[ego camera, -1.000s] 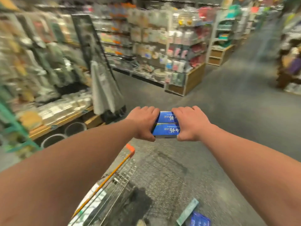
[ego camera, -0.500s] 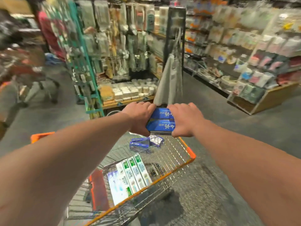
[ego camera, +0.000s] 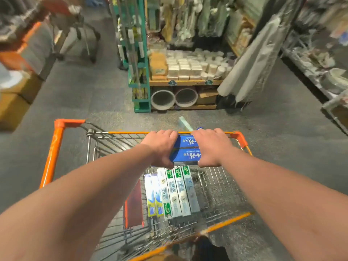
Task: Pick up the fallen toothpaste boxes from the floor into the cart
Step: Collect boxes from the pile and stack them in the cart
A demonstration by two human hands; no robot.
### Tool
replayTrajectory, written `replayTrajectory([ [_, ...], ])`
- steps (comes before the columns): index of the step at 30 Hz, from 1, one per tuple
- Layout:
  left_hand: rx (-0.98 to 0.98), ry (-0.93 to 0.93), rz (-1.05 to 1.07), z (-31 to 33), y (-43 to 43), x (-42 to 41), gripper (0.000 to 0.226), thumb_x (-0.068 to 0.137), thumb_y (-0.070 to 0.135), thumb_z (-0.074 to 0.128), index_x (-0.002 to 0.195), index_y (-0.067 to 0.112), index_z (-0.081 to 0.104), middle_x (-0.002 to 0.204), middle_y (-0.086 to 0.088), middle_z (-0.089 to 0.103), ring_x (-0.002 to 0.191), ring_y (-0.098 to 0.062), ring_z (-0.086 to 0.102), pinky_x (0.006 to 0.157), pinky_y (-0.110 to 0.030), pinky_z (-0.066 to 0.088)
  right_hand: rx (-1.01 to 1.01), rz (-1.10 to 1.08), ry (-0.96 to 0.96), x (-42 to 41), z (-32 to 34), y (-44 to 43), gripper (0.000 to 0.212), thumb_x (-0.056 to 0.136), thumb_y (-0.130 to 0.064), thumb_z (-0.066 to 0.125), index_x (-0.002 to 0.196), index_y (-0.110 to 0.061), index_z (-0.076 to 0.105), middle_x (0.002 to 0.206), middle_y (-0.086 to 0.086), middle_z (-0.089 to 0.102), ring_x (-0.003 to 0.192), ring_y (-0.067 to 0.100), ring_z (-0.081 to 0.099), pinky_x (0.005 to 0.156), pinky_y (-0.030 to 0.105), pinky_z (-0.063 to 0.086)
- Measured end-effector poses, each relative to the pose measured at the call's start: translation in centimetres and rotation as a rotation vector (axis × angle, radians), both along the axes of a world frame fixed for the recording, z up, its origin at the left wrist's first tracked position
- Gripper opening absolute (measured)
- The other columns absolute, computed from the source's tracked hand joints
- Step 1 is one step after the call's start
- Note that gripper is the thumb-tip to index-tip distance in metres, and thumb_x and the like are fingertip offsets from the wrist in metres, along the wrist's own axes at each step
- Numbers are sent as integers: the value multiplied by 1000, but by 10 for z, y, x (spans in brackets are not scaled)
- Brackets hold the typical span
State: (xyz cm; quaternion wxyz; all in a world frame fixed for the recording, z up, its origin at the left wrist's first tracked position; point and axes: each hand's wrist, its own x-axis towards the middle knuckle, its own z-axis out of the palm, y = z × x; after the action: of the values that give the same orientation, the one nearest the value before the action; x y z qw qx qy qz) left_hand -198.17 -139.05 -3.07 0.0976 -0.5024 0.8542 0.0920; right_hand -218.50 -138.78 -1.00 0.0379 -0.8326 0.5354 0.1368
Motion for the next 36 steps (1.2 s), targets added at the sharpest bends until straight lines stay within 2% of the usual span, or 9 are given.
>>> replayTrajectory([
  [4,57,14,244,-38,8,18,84,59,64,77,119,22,37,118,1,52,108,-24,54,91,-39,46,84,199,2,24,-42,-41,72,61,-47,77,123,-28,44,118,-5,56,114,21,55,95,42,37],
  [13,185,23,915,-166,85,20,88,59,69,75,120,19,39,117,-3,52,111,-27,56,88,-41,46,235,812,41,105,-180,-73,71,67,-47,76,127,-26,44,119,-2,56,118,22,54,100,42,36],
  [17,239,43,1167,-229,97,13,88,60,69,77,120,17,37,119,-4,51,112,-27,55,90,-42,47,264,993,168,143,-239,-73,83,71,-45,77,140,-23,37,129,1,48,128,25,44,110,57,28],
  [20,284,58,1309,-271,95,8,95,63,67,79,128,14,34,125,-6,48,119,-26,53,92,-42,46,267,1057,292,168,-277,-75,103,65,-44,87,147,-26,28,139,-2,39,134,23,33,103,67,34],
  [23,306,74,1401,-302,92,0,94,66,67,78,129,12,35,126,-6,49,119,-25,54,91,-40,47,280,1111,303,180,-309,-79,100,66,-38,86,147,-29,27,143,-4,37,136,23,30,87,54,46],
  [25,307,79,1435,-318,91,-2,96,67,69,76,131,11,34,127,-6,50,120,-25,54,91,-40,47,274,1140,292,185,-324,-82,96,70,-34,85,146,-30,27,143,-4,35,138,24,28,82,47,48],
  [31,334,105,1497,-352,97,-8,118,74,81,62,149,2,16,133,-8,45,123,-26,49,95,-41,44,304,1149,254,194,-361,-83,90,73,-24,81,144,-38,26,154,16,16,145,35,15,98,48,45],
  [34,385,140,1512,-365,103,-17,125,73,87,56,152,2,11,135,-8,44,124,-26,48,96,-40,45,350,1138,289,189,-377,-78,93,76,-26,79,147,-42,22,155,17,11,148,41,6,105,51,43],
  [36,401,143,1507,-372,107,-20,126,73,89,52,153,2,10,138,-8,43,127,-27,47,99,-40,44,368,1101,312,184,-386,-73,98,75,-26,80,148,-44,18,154,14,10,147,43,6,104,52,44],
])
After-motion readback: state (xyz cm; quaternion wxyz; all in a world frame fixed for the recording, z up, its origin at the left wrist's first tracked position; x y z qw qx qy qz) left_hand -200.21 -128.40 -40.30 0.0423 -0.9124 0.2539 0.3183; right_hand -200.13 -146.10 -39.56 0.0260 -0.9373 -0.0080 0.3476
